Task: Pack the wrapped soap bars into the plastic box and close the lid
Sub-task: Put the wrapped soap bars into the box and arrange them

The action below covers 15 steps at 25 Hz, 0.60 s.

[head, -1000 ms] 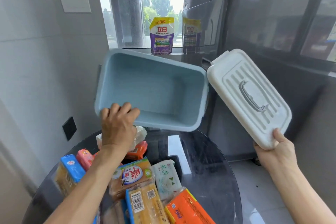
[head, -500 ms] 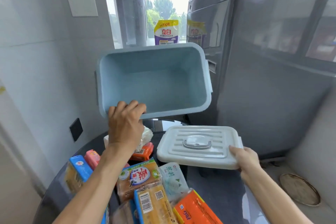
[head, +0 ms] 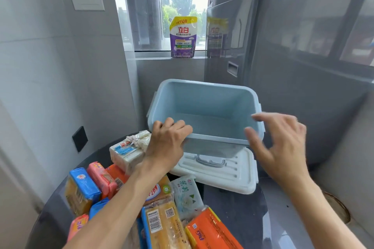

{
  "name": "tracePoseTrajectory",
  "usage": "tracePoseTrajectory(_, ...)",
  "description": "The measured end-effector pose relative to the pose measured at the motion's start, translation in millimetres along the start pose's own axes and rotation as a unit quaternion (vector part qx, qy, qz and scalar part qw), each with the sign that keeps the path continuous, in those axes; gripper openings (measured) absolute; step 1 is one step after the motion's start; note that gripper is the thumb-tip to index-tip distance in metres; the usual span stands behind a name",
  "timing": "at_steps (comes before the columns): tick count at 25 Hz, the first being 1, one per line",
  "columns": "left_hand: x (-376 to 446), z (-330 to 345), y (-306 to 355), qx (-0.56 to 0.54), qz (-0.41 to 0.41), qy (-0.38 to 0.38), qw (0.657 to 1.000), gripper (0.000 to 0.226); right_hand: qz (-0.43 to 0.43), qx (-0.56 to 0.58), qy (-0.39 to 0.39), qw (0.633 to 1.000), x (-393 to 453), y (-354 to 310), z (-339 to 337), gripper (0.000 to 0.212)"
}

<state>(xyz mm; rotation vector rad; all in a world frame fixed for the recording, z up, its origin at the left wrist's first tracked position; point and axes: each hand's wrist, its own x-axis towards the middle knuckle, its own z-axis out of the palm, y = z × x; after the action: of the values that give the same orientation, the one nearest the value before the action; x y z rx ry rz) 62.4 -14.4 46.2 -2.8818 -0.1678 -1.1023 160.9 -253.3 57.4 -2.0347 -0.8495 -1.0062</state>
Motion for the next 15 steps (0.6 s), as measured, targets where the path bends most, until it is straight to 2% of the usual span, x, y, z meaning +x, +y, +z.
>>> tracePoseTrajectory(1,3,4,0,-0.018,0.005,-0.008,1.000,0.023,-0.061,-0.041,-0.075,0.994,-2,-7,2,0.035)
tracePoseTrajectory(2,6,8,0,-0.038,0.005,-0.017,0.999,0.020,-0.087,-0.079,-0.138,0.983,-4,-10,7,0.033)
tracePoseTrajectory(4,8,17,-1,-0.063,-0.013,-0.035,0.997,0.025,-0.059,-0.124,-0.210,0.968,-5,-8,17,0.021)
tracePoseTrajectory(8,5,26,-7,-0.101,-0.041,-0.084,0.990,0.039,-0.026,-0.114,-0.202,0.972,-5,0,25,0.019)
tracePoseTrajectory(11,3,27,-19,-0.135,-0.025,-0.071,0.988,0.039,-0.022,-0.107,-0.205,0.973,-6,-7,28,0.018)
tracePoseTrajectory(15,3,22,-35,-0.203,-0.035,-0.054,0.977,0.029,-0.008,-0.127,-0.252,0.959,-2,-15,24,0.018)
